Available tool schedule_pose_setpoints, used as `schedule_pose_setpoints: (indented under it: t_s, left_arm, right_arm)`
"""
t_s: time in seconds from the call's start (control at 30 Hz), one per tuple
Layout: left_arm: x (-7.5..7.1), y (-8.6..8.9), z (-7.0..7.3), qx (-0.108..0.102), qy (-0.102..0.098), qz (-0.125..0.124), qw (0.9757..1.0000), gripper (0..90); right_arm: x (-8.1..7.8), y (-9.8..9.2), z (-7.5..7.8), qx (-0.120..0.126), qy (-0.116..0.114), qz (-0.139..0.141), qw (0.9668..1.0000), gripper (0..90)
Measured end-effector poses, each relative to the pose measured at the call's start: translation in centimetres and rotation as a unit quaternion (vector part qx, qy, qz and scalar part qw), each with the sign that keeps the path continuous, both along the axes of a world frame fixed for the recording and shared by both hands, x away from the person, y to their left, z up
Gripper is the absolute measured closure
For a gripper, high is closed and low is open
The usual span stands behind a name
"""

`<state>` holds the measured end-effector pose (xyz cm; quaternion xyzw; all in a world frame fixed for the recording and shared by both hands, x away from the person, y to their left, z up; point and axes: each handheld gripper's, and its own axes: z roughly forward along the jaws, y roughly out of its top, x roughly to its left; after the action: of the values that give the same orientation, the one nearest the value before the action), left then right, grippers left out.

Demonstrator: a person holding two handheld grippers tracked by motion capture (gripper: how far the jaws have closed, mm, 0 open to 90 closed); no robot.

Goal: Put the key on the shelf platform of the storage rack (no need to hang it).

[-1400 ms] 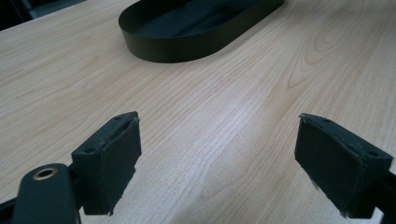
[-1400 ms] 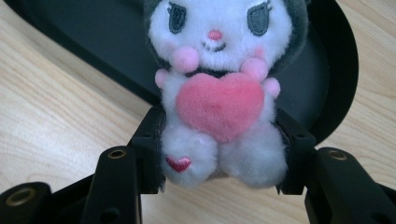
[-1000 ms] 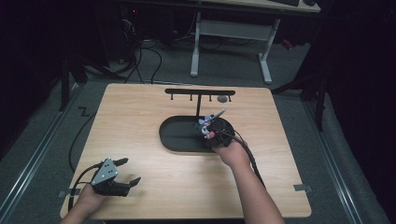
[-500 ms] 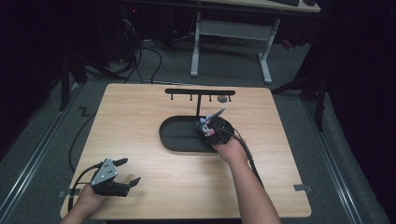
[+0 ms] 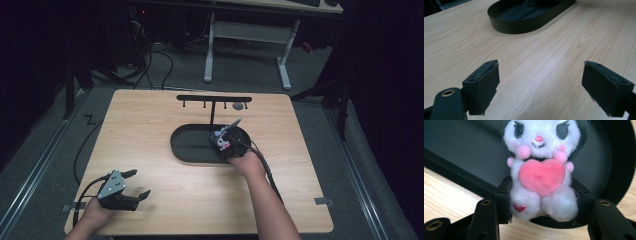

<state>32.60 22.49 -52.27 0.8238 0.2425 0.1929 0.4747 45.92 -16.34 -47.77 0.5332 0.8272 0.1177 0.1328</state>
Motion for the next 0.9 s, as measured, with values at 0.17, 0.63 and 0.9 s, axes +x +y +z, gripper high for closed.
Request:
schedule_pose_setpoints:
  t_s: [0.17,0.63,0.9]
  left_arm:
    - [0.0,0.0,0.0,0.0,0.0,0.0,1.0,15.5]
    - [0.0,0.0,0.0,0.001,-0.001,0.0,1.0,15.5]
    - [0.0,0.0,0.0,0.0,0.0,0.0,1.0,15.5]
  right_arm:
    - [0.1,0.0,-0.2,0.012,0.0,-0.002,0.9999,40.2]
    - [-0.6,-0.3,1.1,0.022,-0.024,0.002,0.9995,34.6]
    - [-1.2,-0.5,1.9,0.031,-0.039,0.005,0.9987,34.5]
